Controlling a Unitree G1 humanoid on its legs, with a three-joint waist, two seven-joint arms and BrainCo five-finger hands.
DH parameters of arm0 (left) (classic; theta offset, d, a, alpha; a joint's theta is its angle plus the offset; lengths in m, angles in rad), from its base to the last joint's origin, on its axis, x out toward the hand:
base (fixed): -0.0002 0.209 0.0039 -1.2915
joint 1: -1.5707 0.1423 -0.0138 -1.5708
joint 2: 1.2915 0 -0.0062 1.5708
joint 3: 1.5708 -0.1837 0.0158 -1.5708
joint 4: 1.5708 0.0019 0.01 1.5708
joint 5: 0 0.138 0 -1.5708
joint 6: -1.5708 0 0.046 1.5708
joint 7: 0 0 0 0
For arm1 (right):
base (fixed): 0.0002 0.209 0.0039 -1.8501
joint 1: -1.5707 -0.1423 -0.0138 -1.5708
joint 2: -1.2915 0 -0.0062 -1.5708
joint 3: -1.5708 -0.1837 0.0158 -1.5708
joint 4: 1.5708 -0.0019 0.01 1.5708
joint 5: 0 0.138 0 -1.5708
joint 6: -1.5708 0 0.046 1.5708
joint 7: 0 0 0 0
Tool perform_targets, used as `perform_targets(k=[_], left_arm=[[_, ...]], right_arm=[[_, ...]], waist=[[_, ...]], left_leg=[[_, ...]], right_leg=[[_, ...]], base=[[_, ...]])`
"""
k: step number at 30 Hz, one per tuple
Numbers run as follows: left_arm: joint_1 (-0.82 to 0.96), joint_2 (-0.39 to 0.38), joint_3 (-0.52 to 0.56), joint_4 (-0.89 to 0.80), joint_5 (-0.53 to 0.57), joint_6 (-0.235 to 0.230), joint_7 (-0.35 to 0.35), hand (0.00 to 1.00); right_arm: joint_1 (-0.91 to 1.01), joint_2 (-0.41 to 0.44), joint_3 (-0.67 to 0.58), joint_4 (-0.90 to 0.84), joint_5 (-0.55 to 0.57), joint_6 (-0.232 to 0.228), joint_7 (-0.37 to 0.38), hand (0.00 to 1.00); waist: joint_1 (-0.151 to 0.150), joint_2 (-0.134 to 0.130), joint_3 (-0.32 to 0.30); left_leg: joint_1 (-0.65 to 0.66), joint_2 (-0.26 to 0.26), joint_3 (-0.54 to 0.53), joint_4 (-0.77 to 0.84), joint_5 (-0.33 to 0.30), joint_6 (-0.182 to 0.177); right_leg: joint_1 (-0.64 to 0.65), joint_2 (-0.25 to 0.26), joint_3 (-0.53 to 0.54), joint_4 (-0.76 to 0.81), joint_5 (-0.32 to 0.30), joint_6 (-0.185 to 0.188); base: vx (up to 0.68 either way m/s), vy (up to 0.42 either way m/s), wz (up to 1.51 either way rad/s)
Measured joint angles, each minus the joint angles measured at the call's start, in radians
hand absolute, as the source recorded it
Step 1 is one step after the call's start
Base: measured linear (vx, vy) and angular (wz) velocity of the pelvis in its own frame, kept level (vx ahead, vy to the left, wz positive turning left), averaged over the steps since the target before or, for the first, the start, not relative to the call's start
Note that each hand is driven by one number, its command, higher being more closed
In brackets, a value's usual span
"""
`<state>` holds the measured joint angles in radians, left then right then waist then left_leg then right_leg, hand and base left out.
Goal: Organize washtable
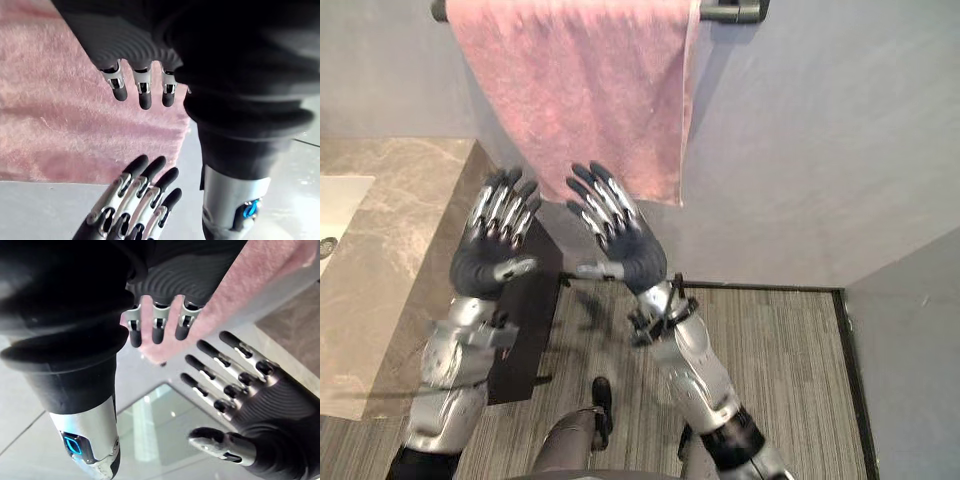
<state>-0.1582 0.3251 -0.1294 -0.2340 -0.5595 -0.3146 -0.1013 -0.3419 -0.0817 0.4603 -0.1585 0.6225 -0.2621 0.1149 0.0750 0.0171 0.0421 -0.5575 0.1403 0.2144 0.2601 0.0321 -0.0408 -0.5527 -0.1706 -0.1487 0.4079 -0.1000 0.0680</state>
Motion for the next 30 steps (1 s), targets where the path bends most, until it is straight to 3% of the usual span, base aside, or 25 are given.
perform_targets(k=[7,12,15,21,30], left_arm=[[-0.417,0.098,-0.069,0.219,-0.059,-0.002,0.045,0.00],[-0.660,0.132,-0.106,0.380,-0.068,-0.001,0.088,0.00],[-0.724,0.137,-0.107,0.435,-0.068,-0.001,0.102,0.00],[-0.846,0.189,-0.146,0.541,-0.068,0.001,0.093,0.00],[-0.924,0.232,-0.141,0.609,-0.067,0.001,0.107,0.00]], right_arm=[[-0.250,-0.004,-0.080,0.120,-0.044,-0.022,-0.142,0.00],[-0.473,-0.014,-0.111,0.230,-0.044,-0.027,-0.211,0.00],[-0.567,-0.028,-0.112,0.287,-0.043,-0.027,-0.231,0.00],[-0.769,-0.025,-0.148,0.462,-0.028,-0.028,-0.265,0.00],[-0.924,-0.026,-0.150,0.625,0.049,-0.013,-0.270,0.00]], waist=[[-0.005,0.010,0.028],[-0.004,0.015,0.097],[-0.005,0.016,0.131],[-0.004,0.026,0.142],[-0.001,0.036,0.172]], left_leg=[[-0.090,0.008,0.011,0.027,0.008,0.004],[-0.147,0.025,0.016,0.047,0.014,0.012],[-0.149,0.031,0.018,0.052,0.014,0.012],[-0.173,0.037,0.020,0.054,0.016,0.010],[-0.181,0.063,0.014,0.041,0.036,-0.003]], right_leg=[[-0.089,0.006,0.018,0.003,0.027,0.000],[-0.138,0.024,0.030,-0.011,0.055,-0.003],[-0.141,0.030,0.033,-0.011,0.057,-0.005],[-0.163,0.037,0.035,-0.018,0.062,-0.008],[-0.160,0.064,0.022,-0.048,0.089,-0.025]], base=[[0.00,-0.017,-0.08],[-0.02,-0.025,-0.10],[0.01,-0.032,-0.07],[0.03,-0.035,-0.03],[0.00,-0.036,-0.04]])
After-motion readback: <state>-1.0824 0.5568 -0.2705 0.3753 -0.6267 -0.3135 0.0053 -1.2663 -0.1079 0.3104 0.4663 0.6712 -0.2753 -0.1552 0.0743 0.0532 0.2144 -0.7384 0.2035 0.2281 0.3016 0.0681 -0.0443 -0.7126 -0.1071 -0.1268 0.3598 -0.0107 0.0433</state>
